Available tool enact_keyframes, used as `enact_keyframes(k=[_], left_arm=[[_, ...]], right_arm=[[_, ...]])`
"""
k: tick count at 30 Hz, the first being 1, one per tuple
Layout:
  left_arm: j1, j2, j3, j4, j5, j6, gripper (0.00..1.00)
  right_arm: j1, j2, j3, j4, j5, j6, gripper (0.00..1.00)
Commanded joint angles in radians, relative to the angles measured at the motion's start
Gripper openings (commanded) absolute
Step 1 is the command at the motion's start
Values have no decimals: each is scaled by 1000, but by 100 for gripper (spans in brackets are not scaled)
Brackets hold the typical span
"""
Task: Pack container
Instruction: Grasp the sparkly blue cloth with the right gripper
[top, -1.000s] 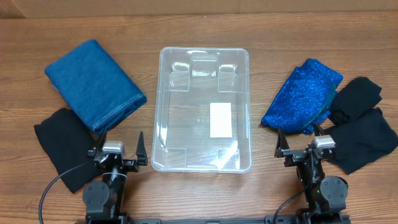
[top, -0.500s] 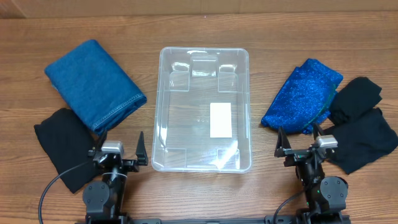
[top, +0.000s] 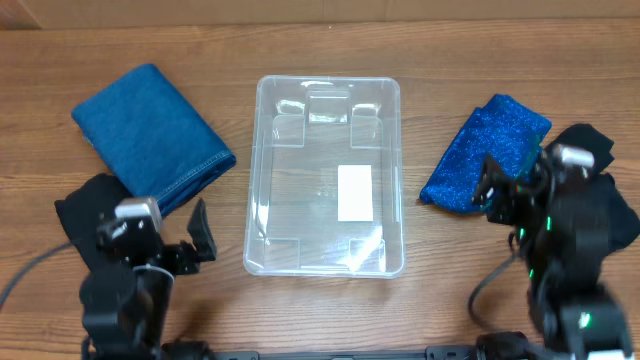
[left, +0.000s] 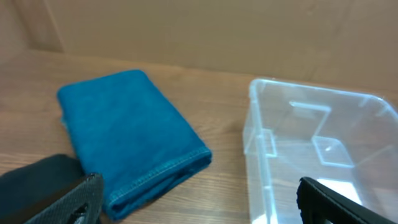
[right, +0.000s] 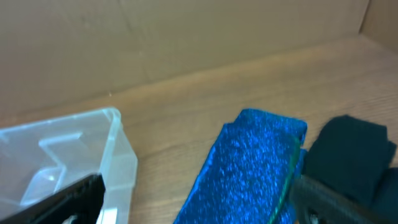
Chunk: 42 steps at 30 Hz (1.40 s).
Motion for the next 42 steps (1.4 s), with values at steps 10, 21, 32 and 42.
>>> enact_keyframes(k=[10, 21, 32, 42], left_arm=[[-4, 286, 267, -204, -37, -7, 100], [-4, 286, 267, -201, -37, -6, 100], [-3, 287, 267, -219, -47, -6, 100], [-3, 287, 267, -223, -46, -6, 100]], right_arm=[[-219, 494, 461, -458, -238, 74, 100], [-476, 768, 287, -347, -457, -82, 100], [-488, 1073, 278, -83, -584, -112, 100], [-488, 1123, 278, -53, -578, -103, 100]])
